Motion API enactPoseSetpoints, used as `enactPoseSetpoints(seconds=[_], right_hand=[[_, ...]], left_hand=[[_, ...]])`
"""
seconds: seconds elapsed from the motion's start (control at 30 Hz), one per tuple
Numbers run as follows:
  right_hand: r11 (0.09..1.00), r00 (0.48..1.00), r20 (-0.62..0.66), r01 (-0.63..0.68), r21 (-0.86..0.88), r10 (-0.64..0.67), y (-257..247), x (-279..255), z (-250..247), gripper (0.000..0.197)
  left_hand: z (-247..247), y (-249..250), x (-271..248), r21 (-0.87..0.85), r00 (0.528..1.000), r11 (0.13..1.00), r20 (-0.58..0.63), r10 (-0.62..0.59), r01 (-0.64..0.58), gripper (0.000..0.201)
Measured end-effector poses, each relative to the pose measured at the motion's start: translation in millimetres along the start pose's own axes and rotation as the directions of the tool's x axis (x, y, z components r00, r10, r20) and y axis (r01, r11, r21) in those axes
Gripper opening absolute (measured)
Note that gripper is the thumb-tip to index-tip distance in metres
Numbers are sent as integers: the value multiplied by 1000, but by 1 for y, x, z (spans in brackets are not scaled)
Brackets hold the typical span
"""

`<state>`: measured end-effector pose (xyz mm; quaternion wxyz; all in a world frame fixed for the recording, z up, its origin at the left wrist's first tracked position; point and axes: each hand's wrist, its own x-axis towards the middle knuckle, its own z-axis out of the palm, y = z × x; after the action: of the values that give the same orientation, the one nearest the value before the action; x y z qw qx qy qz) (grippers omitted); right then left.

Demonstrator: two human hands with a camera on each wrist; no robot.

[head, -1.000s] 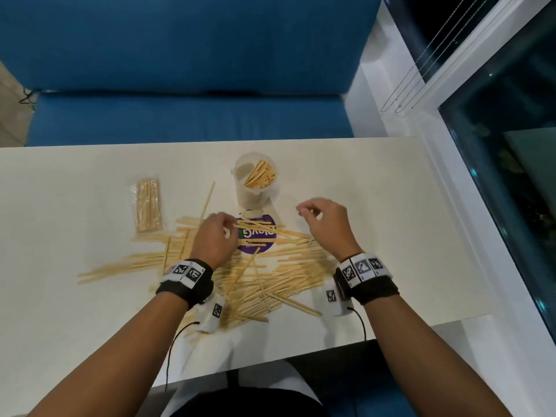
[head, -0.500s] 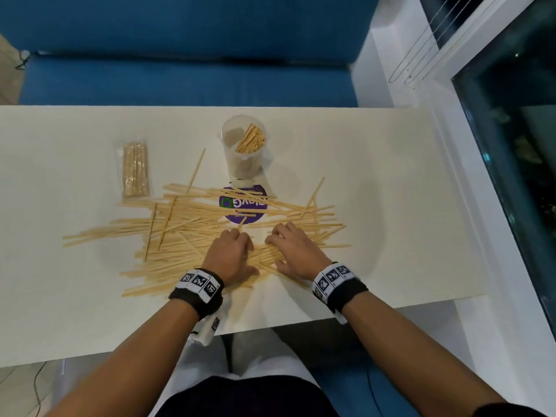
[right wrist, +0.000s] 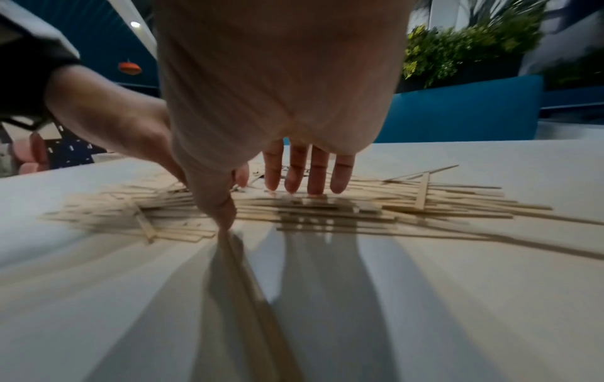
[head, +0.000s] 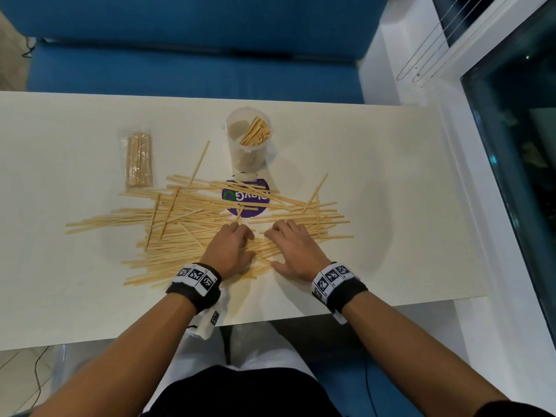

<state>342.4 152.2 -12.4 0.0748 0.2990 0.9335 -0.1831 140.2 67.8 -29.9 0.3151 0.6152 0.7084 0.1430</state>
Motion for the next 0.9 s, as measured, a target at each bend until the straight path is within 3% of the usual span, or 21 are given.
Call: enactPoseSetpoints(seconds=[0.2, 0.33, 0.5, 0.67, 0.9], right_hand=[[999, 999, -27, 39, -16, -39, -5, 15, 4, 35], [989, 995, -37, 91, -113, -96, -6, 20, 7, 26], [978, 988, -44, 139, -159, -147, -5, 25, 5, 24], [946, 970, -11, 235, -226, -243, 4, 26, 4, 24], [933, 969, 26, 245, -264, -247, 7, 24, 4, 36]], left_hand=[[-2, 0, 2, -86, 1000, 996, 9, -29, 30, 33], [-4, -1, 3, -169, 998, 984, -1, -57, 56, 31], [-10, -4, 2, -239, 997, 970, -45, -62, 50, 20], [-15, -9, 2, -271, 996, 961, -63, -69, 50, 26], [-18, -9, 4, -319, 994, 946, -69, -90, 64, 26]])
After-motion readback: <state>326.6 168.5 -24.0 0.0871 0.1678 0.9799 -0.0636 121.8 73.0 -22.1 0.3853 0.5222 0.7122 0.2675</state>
